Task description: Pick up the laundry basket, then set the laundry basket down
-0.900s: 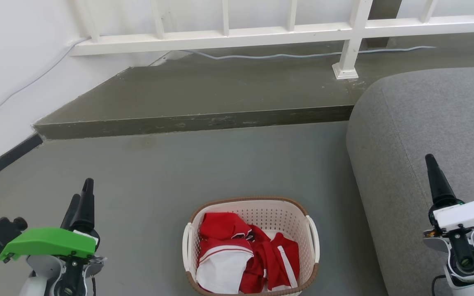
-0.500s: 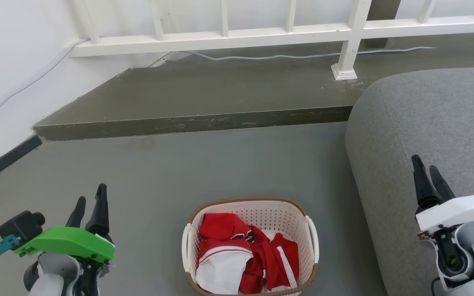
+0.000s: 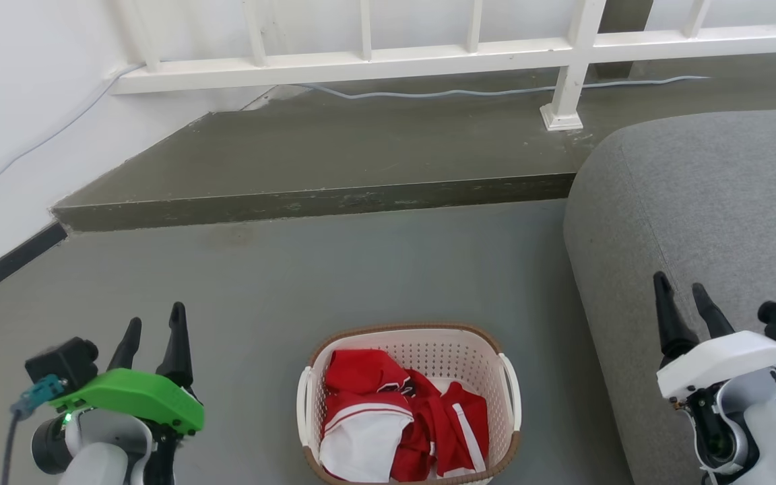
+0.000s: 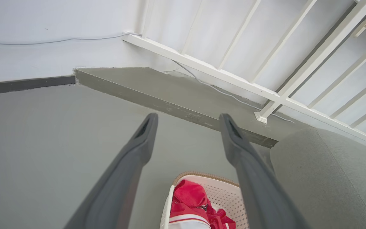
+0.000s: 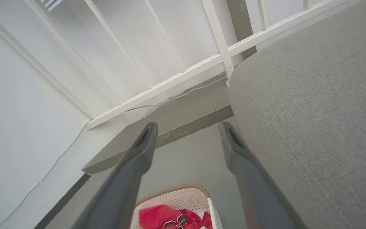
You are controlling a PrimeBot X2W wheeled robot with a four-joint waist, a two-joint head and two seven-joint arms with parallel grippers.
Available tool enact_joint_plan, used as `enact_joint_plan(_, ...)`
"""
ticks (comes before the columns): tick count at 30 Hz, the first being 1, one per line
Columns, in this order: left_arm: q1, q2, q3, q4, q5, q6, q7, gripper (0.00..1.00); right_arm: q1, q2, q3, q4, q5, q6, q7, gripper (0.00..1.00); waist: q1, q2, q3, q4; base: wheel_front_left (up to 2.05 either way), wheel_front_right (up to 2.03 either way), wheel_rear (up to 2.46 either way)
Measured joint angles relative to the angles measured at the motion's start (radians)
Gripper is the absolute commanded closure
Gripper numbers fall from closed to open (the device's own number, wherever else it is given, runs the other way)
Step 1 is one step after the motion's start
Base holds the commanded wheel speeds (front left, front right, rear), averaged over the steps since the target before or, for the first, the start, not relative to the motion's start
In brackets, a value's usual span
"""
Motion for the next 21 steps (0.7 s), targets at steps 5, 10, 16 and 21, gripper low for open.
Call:
enact_joint_plan(5, -0.001, 0.000, -0.020, 0.007, 0.067, 0.010, -0.016, 0.00, 0.000, -0.004, 0.024, 0.016, -0.066, -0.009, -0.016, 0.00, 0.0000, 0.0000, 0.000, -0.001, 0.00, 0.00, 0.00)
enact_joint_plan(10, -0.007, 0.001, -0.041, 0.016, 0.132, 0.025, -0.035, 0.00, -0.006, -0.008, 0.045, 0.035, -0.129, -0.018, -0.034, 0.00, 0.0000, 0.0000, -0.001, -0.003, 0.00, 0.00, 0.00)
enact_joint_plan(16, -0.021, 0.001, -0.068, 0.038, 0.209, 0.035, -0.056, 0.00, -0.024, -0.013, 0.073, 0.053, -0.204, -0.027, -0.054, 0.00, 0.0000, 0.0000, -0.002, -0.004, 0.00, 0.00, 0.00)
enact_joint_plan(21, -0.026, 0.002, -0.086, 0.062, 0.260, 0.044, -0.070, 0.00, -0.027, -0.017, 0.094, 0.072, -0.265, -0.035, -0.071, 0.00, 0.0000, 0.0000, -0.002, -0.006, 0.00, 0.00, 0.00)
